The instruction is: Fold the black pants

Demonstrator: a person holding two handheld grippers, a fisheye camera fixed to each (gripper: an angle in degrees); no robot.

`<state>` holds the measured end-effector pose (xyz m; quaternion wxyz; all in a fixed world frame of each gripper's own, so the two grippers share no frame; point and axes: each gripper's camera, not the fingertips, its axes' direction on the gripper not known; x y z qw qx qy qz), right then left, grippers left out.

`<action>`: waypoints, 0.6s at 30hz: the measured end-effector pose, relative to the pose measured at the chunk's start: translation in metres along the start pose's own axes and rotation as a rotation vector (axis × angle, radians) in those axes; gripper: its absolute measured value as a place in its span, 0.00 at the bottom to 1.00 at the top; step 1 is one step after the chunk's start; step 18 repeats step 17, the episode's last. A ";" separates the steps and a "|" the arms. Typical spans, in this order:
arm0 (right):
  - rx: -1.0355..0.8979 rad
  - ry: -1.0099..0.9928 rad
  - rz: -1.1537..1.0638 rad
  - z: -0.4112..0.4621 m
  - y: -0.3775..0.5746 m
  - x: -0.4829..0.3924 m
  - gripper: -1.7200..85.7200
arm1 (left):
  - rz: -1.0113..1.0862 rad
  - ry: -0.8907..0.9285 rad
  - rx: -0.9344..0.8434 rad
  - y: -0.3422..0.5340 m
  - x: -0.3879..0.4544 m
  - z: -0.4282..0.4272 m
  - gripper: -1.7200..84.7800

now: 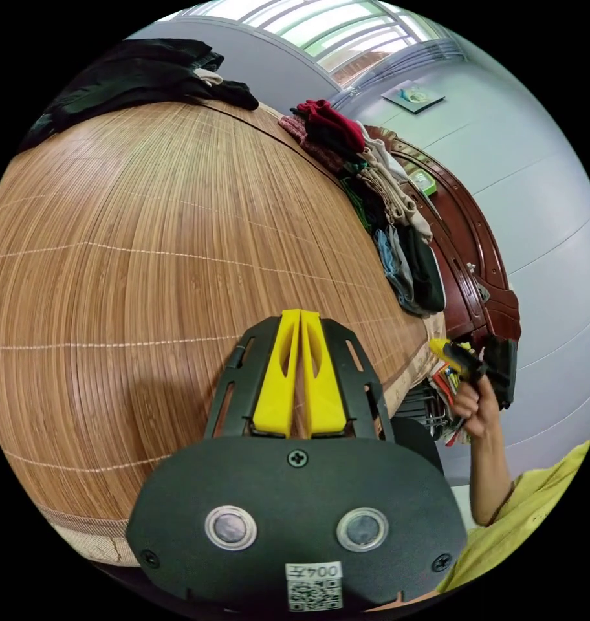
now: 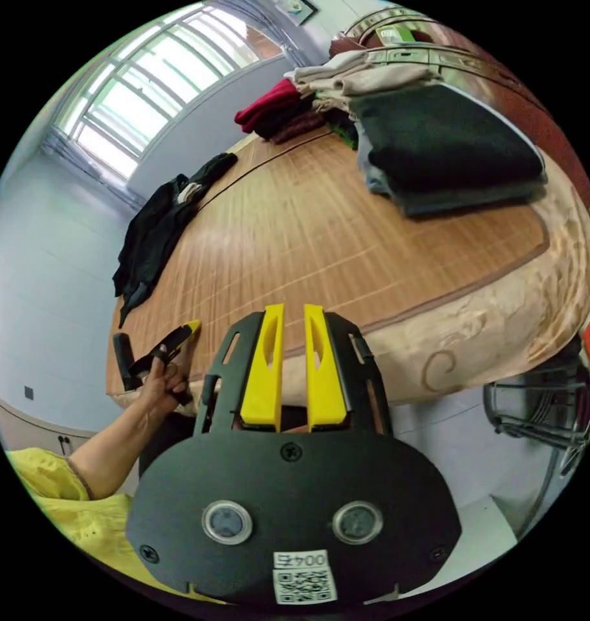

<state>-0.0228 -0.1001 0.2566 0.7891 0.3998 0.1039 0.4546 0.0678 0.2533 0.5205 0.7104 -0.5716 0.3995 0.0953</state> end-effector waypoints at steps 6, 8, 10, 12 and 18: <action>-0.051 -0.164 0.022 0.019 0.047 -0.049 0.09 | 0.127 -0.207 -0.019 0.050 0.050 -0.030 0.03; -0.040 -0.203 -0.044 0.019 0.052 -0.066 0.09 | 0.214 -0.292 0.007 0.082 0.064 -0.055 0.03; -0.038 -0.179 -0.068 0.023 0.056 -0.072 0.08 | 0.242 -0.343 0.027 0.107 0.064 -0.077 0.04; -0.031 -0.193 -0.033 0.023 0.057 -0.070 0.04 | 0.270 -0.363 0.023 0.127 0.060 -0.097 0.04; -0.001 -0.192 -0.049 0.019 0.059 -0.079 0.01 | 0.489 -0.670 -0.061 0.186 0.069 -0.118 0.09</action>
